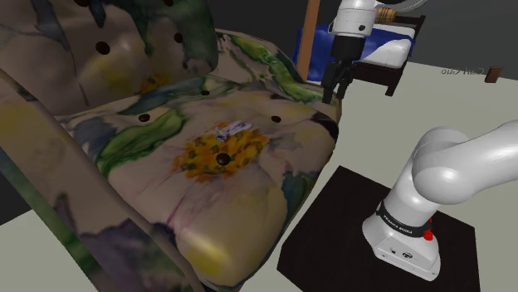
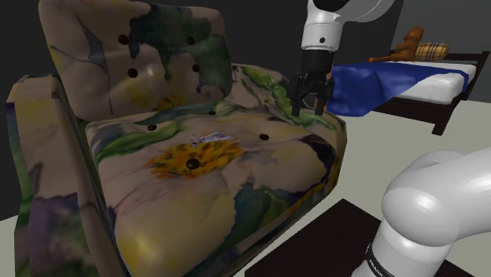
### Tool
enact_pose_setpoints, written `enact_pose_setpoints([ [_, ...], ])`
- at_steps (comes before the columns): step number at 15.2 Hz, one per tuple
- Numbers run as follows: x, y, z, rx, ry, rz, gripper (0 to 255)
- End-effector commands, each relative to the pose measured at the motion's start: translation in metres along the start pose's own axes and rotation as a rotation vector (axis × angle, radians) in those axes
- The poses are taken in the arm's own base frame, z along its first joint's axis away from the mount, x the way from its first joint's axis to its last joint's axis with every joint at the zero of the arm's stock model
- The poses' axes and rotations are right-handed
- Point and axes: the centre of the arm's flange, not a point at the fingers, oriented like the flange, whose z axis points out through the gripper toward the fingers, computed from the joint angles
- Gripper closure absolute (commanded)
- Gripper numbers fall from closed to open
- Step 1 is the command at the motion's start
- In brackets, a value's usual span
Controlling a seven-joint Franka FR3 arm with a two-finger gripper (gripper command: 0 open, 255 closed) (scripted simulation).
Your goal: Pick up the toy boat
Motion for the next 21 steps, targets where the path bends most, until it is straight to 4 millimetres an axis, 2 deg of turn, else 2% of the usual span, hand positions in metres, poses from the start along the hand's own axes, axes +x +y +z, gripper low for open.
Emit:
enact_pose_setpoints([
  [1, 0.0, 0.0, 0.0, 0.0, 0.0, 0.0, 0],
  [5, 0.01, -0.046, 0.014, 0.025, 0.011, 0.213, 0],
  [10, 0.037, -0.098, 0.029, 0.056, 0.026, 0.479, 0],
  [16, 0.086, -0.15, 0.045, 0.094, 0.043, 0.799, 0],
  [21, 0.138, -0.18, 0.056, 0.125, 0.057, 1.065, 0],
])
